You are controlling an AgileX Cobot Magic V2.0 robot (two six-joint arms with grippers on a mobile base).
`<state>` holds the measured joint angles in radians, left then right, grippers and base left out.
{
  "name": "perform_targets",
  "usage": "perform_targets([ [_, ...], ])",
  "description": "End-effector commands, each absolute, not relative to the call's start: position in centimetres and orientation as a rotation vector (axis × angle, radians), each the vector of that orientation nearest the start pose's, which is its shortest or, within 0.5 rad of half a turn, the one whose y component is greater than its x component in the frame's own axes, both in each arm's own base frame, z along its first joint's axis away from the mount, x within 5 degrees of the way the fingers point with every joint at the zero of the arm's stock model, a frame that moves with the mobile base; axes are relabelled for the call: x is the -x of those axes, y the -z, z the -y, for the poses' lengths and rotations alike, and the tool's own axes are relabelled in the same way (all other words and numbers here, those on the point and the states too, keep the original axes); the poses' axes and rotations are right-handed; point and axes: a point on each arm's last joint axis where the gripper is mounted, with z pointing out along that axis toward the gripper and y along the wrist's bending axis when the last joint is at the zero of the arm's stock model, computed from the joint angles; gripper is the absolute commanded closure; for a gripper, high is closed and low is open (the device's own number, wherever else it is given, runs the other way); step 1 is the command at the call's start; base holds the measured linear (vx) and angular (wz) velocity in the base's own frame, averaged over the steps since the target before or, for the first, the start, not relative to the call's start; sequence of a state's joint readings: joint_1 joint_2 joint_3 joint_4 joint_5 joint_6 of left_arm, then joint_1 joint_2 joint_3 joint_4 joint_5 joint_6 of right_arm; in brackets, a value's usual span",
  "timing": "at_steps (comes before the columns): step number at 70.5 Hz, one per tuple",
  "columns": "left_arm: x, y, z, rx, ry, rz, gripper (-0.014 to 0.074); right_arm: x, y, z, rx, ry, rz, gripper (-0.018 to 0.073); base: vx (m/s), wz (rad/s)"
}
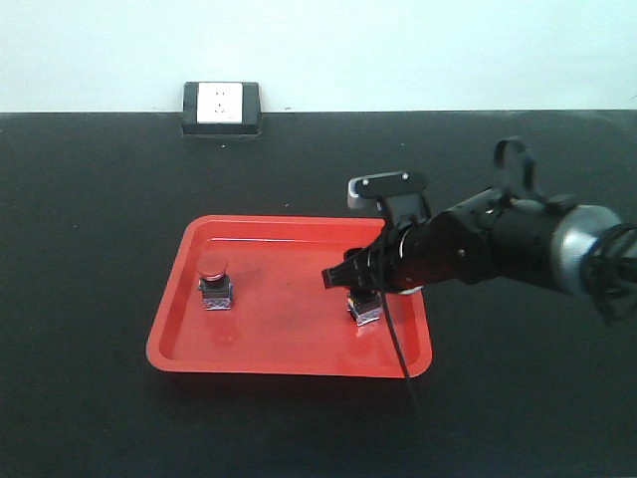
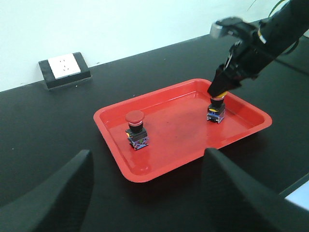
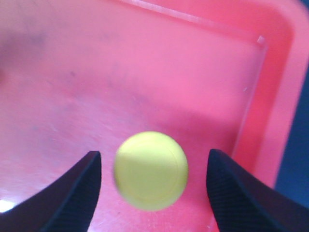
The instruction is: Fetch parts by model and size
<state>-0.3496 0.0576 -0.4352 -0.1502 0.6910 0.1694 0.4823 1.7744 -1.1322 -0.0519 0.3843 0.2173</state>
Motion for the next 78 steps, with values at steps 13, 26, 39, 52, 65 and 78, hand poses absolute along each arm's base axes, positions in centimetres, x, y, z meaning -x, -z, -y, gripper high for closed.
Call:
perform_targets([
  [13, -2.0, -30.1, 1.7, -0.403, 0.319, -1.684, 0.0132, -29.9, -31.7, -15.0, 0.428, -0.224, -2.184, 0.0102, 0.00, 0.00],
  [26, -2.0, -30.1, 1.7, -0.403, 0.319, -1.684, 0.0132, -25.4, -37.8, -12.3, 0.411, -0.213, -2.036, 0.0103, 0.00, 0.00],
  [39, -2.0, -30.1, 1.7, -0.403, 0.319, -1.684, 0.0132, -20.0, -41.1, -9.5, 0.383, -0.238, -1.894, 0.0104, 0.00, 0.00],
  [52, -2.0, -30.1, 1.7, -0.404, 0.319, -1.685, 0.0132, -14.7, -39.8, -6.8, 0.368, -0.270, -1.784, 0.0104, 0.00, 0.00],
  [65, -2.0, -30.1, 1.7, -0.405, 0.319, -1.687, 0.0132, -9.1, -37.8, -3.9, 0.363, -0.274, -1.663, 0.0104, 0.00, 0.00],
  [78, -2.0, -30.1, 1.7, -0.405, 0.319, -1.687, 0.0132, -4.0, -35.1, -1.2, 0.354, -0.266, -1.509, 0.0104, 0.00, 0.00],
])
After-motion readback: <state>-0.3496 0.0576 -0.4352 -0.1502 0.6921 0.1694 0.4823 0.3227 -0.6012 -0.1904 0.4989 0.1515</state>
